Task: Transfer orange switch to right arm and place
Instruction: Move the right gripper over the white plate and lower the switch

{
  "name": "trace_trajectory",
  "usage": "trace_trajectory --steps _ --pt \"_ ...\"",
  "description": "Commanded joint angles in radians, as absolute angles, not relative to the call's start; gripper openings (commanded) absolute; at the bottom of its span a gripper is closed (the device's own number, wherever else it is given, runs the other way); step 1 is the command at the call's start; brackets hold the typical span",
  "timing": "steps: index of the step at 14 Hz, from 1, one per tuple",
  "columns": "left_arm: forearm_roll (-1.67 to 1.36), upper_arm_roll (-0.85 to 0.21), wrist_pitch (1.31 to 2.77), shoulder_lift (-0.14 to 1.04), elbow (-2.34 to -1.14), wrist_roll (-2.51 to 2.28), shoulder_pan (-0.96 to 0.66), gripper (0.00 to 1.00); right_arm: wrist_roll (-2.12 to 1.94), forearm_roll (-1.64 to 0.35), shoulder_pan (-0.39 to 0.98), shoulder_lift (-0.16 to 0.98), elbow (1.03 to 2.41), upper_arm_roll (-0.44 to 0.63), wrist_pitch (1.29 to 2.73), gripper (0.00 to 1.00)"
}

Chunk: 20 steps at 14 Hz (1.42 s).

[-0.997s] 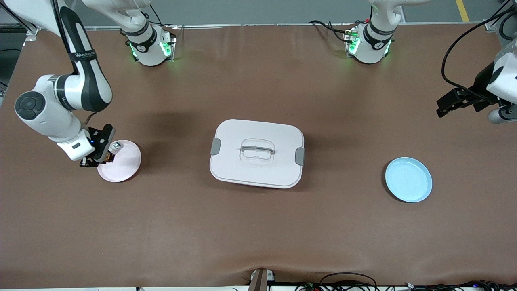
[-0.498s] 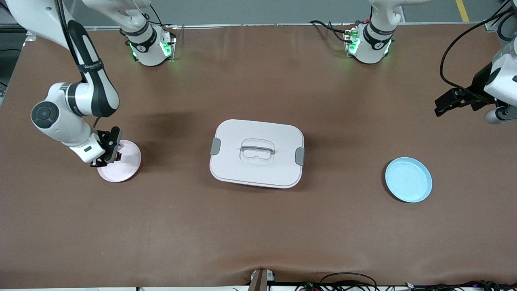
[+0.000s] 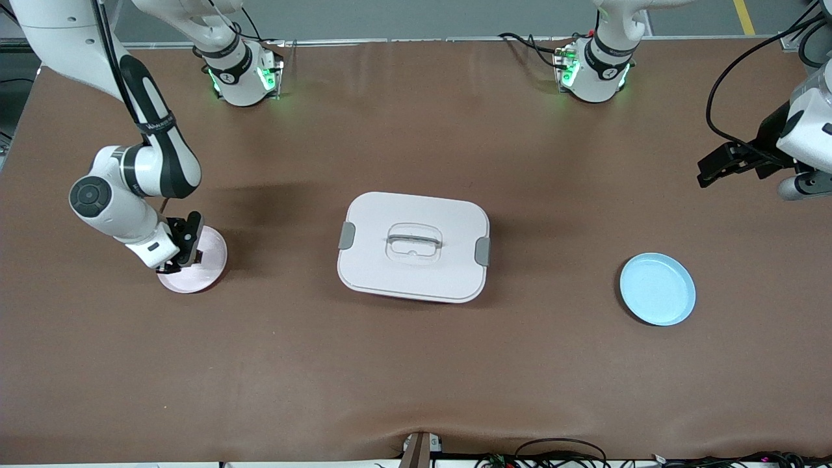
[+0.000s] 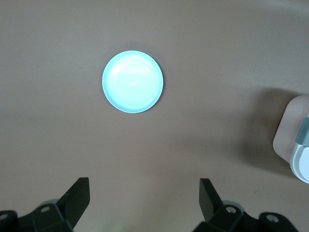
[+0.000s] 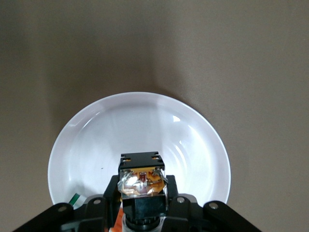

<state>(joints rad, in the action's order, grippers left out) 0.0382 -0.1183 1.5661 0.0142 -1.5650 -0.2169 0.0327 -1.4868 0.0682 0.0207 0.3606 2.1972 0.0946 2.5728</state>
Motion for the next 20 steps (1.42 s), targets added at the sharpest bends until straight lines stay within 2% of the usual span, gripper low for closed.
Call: trace_trajectory --steps 1,8,10,12,13,14,15,20 --pt "0.018 -0.107 1.56 0.003 -1.572 -0.201 0.023 1.0 -1.5 0.087 -0.002 0.377 2.206 0.075 2.606 0.01" --pt "0.018 -0.107 1.56 0.006 -1.572 -0.199 0.021 1.0 -1.5 0.087 0.0 0.391 2.21 0.075 2.623 0.09" --pt "0.02 -0.107 1.56 0.012 -1.571 -0.201 0.02 1.0 -1.497 0.086 0.0 0.393 2.209 0.075 2.625 0.17" --pt "0.02 -0.107 1.563 0.012 -1.571 -0.199 0.021 1.0 -1.493 0.084 0.002 0.393 2.207 0.075 2.623 0.33" --pt "0.02 -0.107 1.563 0.012 -1.571 -0.199 0.021 1.0 -1.486 0.084 0.003 0.391 2.207 0.075 2.623 0.58" --pt "0.02 -0.107 1.563 0.012 -1.571 -0.199 0.021 1.0 -1.485 0.083 0.002 0.391 2.206 0.075 2.623 0.93" --pt "0.02 -0.107 1.565 0.014 -1.571 -0.199 0.02 1.0 -1.485 0.083 0.002 0.39 2.206 0.075 2.622 1.0" --pt "0.021 -0.107 1.565 0.014 -1.571 -0.199 0.02 1.0 -1.429 0.083 0.008 0.353 2.204 0.075 2.582 1.0"
